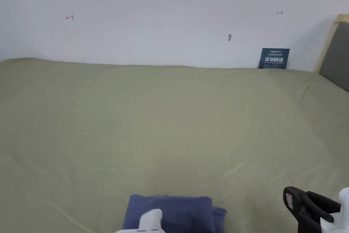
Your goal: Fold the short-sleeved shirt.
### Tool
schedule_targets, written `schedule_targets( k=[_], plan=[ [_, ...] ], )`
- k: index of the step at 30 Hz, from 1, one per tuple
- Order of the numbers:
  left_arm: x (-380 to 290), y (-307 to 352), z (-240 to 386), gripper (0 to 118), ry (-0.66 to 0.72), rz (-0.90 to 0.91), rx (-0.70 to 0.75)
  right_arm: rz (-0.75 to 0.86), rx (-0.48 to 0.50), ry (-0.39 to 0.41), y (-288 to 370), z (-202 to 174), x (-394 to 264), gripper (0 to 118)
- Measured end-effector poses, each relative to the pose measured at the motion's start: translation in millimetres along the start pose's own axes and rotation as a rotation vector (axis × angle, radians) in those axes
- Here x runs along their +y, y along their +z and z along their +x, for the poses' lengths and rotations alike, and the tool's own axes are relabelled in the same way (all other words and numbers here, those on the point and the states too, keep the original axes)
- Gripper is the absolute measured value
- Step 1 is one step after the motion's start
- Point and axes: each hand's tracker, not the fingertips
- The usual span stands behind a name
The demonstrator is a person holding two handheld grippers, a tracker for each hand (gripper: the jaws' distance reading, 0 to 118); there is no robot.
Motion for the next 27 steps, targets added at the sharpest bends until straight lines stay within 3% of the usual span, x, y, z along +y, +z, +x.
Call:
schedule_targets(
  k=[2,5,11,14,19,22,24,25,27],
  plan=[
    [-14.6,-20.1,4.9,19,0.034,0.018,0.000,0.000,-0.003,0.002,1.8,-1.2,0.2,0],
    [-22.2,-38.8,8.1,19,0.128,0.059,-0.121,0.005,0.006,0.004,4.7,-1.6,2.0,0],
    [-23.8,-26.9,33.6,19,0.106,0.027,-0.139,-0.001,0.030,-0.016,-4.6,-0.7,0.8,0],
    [-9.7,20.6,49.0,21,-0.002,0.082,-0.141,-0.019,0.093,-0.063,-21.7,-0.6,-1.6,0],
    [34.0,121.6,9.3,26,-0.024,0.278,0.112,-0.174,0.384,-0.135,-82.8,-14.7,-13.4,0],
    [42.6,150.1,-28.9,26,0.088,0.337,0.297,-0.289,0.589,-0.247,-137.4,-30.3,-37.0,0],
    [43.3,156.2,-47.0,27,0.155,0.326,0.285,-0.399,0.732,-0.352,-173.2,-37.6,-58.3,0],
    [43.3,155.8,-60.8,30,0.178,0.326,0.280,-0.458,0.784,-0.404,-188.1,-40.1,-69.2,0],
    [38.8,148.6,-68.9,55,0.198,0.331,0.247,-0.580,0.800,-0.490,-218.3,-41.5,-95.2,0]
  ],
)
